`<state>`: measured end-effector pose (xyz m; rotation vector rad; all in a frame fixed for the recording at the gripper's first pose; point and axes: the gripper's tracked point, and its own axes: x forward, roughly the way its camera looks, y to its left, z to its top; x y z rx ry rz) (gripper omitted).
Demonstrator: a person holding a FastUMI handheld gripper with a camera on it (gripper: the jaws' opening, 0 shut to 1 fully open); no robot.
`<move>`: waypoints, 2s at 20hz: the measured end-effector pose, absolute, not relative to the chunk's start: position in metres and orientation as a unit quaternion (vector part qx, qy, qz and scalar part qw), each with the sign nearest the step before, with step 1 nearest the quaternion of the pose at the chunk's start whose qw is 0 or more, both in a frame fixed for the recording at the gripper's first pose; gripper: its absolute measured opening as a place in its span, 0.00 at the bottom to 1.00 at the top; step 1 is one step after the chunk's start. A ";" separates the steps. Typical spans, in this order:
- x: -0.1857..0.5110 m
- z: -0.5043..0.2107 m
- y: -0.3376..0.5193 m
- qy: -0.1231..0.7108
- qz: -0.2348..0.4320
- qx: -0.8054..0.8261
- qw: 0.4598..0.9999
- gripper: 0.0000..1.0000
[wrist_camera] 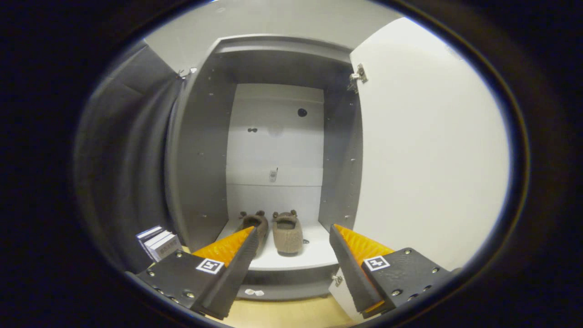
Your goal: Open the shoe cabinet door, grab the shoes and put them into the shoe cabinet, then close the shoe cabinet door.
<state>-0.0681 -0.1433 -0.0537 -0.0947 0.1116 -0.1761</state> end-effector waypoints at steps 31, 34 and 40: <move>-0.327 0.024 -0.350 0.031 -0.175 -0.040 0.983 0.96; -0.325 0.025 -0.370 0.031 -0.189 -0.036 0.981 0.96; -0.307 0.015 -0.376 0.042 -0.166 -0.026 0.985 0.96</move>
